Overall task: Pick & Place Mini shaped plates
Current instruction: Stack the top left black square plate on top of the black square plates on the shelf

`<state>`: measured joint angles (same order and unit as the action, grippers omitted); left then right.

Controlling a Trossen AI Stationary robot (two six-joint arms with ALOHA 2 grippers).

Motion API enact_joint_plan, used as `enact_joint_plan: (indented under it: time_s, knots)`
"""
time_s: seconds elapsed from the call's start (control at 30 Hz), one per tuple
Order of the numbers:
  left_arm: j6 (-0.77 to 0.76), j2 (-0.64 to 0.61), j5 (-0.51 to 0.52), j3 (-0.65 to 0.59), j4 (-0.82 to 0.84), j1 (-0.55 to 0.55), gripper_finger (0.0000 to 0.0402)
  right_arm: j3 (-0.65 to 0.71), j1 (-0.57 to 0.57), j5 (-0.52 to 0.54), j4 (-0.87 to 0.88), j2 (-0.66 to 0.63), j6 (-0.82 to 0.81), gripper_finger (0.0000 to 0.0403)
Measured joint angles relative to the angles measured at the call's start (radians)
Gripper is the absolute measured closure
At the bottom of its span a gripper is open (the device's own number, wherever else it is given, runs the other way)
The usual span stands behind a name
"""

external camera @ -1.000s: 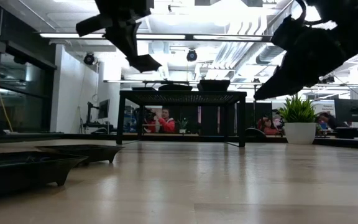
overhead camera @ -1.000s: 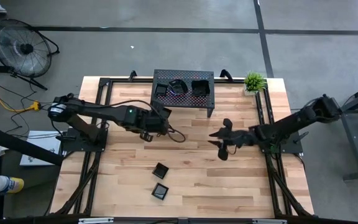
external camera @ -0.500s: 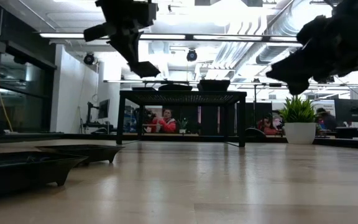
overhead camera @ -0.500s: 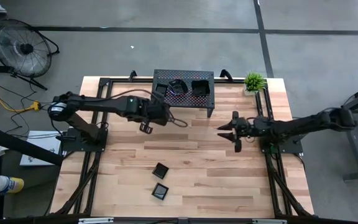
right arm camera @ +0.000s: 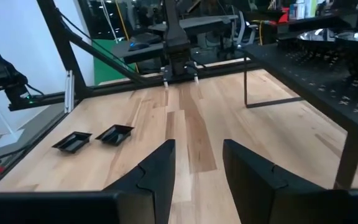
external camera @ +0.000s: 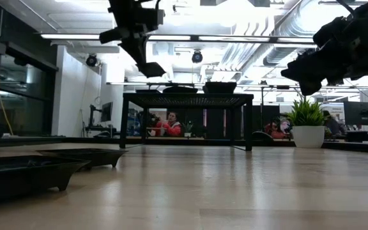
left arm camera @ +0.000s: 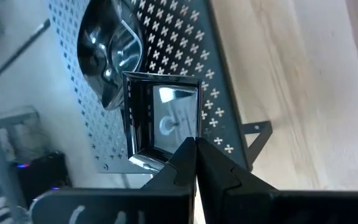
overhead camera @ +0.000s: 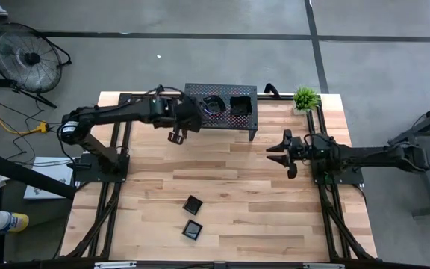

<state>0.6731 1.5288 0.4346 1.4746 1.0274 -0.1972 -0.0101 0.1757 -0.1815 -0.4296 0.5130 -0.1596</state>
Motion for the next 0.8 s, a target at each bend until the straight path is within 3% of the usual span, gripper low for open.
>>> enact_joint_plan:
  time_s: [0.53, 0.73, 0.8]
  knots:
    - [-0.023, 0.0, -0.047, 0.0, -0.016, -0.073, 0.0401, 0.0, 0.035, -0.035, 0.008, 0.002, -0.002, 0.0273]
    - [-0.024, 0.0, -0.064, 0.0, -0.016, -0.073, 0.0401, 0.0, 0.042, -0.172, -0.023, -0.013, -0.004, 0.0273]
    - [-0.025, 0.0, -0.064, 0.0, -0.016, -0.073, 0.0401, 0.0, 0.055, -0.175, -0.031, -0.033, -0.004, 0.0273]
